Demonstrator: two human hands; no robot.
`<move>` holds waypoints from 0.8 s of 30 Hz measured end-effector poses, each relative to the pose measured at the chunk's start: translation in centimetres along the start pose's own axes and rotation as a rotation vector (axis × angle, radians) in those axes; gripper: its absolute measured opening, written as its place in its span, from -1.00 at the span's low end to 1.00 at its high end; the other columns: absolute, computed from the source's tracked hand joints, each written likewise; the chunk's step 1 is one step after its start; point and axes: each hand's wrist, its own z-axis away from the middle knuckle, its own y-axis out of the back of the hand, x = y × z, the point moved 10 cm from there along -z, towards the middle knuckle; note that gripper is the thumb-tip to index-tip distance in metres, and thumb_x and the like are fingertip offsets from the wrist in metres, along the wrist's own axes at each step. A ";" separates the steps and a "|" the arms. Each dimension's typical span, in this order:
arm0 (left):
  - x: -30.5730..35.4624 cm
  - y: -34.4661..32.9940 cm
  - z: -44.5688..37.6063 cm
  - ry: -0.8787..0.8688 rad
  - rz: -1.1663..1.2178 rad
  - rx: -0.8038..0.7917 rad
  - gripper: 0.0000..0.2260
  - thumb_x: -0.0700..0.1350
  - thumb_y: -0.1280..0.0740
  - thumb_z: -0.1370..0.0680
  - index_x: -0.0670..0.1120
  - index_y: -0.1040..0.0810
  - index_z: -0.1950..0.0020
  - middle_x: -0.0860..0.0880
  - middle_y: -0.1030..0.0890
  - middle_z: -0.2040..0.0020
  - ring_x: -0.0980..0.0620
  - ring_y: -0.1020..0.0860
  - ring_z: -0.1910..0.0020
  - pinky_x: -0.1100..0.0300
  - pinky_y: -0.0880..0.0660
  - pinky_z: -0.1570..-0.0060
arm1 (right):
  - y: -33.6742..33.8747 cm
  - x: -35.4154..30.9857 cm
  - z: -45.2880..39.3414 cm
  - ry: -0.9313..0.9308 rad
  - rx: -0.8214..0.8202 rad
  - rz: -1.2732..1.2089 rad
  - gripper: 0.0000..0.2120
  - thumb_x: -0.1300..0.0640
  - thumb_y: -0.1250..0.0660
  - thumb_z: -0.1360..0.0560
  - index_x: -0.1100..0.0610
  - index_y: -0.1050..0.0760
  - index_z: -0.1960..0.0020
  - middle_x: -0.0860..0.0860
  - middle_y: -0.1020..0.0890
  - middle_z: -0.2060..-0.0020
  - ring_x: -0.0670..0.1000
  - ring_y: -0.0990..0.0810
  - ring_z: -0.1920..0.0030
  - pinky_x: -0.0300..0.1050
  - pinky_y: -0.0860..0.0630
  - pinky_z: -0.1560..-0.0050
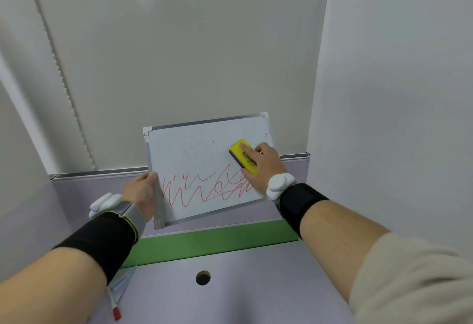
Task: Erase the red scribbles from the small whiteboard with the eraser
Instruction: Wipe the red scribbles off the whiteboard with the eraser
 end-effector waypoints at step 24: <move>-0.1 0.9 -0.6 0.003 0.001 -0.019 -0.70 -0.12 -0.29 -0.68 -0.19 -0.57 -0.37 -0.16 -0.66 -0.10 -0.16 -0.56 -0.03 -0.13 -0.54 -0.20 | 0.2 2.0 0.9 -0.018 -0.014 -0.002 -0.36 -0.07 -0.37 -0.45 -0.03 -0.26 -0.48 0.09 -0.40 -0.01 0.15 -0.41 -0.04 0.01 -0.46 -0.12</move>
